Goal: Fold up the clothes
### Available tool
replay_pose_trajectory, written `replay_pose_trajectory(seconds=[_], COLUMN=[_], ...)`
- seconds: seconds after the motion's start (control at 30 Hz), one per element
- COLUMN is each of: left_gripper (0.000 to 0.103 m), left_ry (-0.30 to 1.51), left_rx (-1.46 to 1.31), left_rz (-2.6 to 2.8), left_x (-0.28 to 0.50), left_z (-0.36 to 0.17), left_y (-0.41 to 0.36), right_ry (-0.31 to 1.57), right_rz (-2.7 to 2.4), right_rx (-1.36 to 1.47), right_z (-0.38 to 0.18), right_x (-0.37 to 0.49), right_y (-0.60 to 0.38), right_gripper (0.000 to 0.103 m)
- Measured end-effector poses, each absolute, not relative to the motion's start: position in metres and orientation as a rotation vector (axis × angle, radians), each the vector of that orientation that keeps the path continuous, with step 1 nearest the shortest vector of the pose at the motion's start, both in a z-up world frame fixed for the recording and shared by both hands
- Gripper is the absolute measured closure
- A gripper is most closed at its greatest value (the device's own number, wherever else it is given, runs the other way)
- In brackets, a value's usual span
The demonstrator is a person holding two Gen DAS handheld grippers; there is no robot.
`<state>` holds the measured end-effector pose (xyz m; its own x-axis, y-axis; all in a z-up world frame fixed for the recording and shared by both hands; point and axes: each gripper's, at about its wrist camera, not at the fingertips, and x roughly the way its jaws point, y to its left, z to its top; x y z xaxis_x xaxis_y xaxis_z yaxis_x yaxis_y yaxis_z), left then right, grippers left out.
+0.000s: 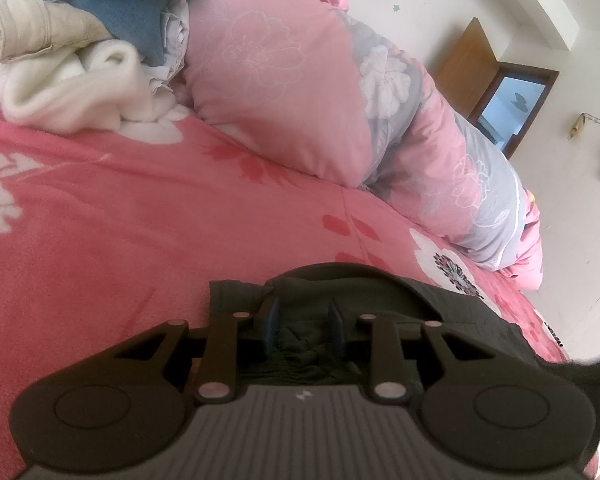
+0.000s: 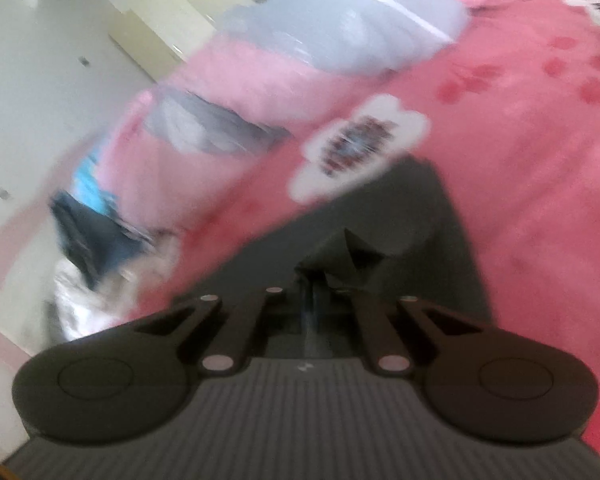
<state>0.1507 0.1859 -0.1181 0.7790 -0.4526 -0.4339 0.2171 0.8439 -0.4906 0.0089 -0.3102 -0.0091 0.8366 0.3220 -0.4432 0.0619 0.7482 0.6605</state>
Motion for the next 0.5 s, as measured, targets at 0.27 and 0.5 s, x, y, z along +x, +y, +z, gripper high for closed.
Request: replay_pose_trajectory(seconds=[0.27,0.5], left_gripper=[0.074,0.073], left_ry=[0.571,0.570], left_rx=[-0.438,-0.437], left_rz=[-0.376,-0.376], left_x=[0.151,0.151], left_z=[-0.119,-0.119], left_y=[0.186,0.186], right_ry=[0.538,0.608], right_rz=[0.139,0.066], right_rx=[0.938,0.940], right_z=[-0.030,-0.058], right_x=[0.084,0.116], right_y=[-0.328,-0.336], right_gripper=[0.102,0.097])
